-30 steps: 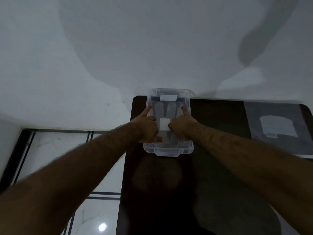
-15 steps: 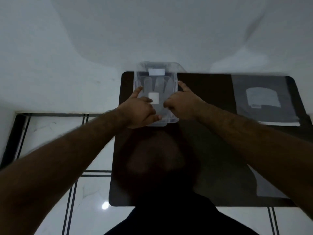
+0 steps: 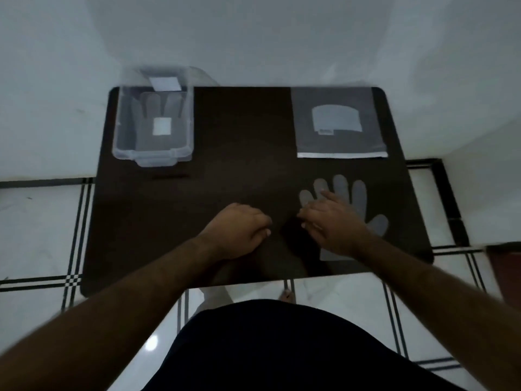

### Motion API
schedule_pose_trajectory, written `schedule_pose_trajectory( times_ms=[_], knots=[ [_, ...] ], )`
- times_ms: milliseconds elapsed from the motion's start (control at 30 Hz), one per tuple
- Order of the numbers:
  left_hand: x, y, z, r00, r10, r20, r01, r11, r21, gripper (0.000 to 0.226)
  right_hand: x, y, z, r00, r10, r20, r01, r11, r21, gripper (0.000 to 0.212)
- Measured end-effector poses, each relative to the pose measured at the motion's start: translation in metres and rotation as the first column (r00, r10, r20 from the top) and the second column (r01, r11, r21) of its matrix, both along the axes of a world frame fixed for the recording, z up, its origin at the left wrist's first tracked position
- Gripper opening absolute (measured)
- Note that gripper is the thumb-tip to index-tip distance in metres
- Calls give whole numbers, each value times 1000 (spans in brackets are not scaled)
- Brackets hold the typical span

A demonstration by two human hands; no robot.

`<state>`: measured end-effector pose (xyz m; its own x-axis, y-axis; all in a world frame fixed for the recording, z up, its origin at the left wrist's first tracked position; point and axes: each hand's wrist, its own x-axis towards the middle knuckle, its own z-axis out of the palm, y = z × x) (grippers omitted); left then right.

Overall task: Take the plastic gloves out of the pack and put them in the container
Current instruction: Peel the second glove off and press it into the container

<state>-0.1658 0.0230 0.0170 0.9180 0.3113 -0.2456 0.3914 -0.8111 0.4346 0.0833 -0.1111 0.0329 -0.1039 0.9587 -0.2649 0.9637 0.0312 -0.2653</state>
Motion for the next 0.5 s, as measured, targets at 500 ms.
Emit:
schedule_pose_trajectory(
  times_ms=[500],
  knots=[
    [93,-171,-88,985,-59,-162,80,989,126,94,97,-183,-78,984,-55,171,83,984,-160,101]
  ],
)
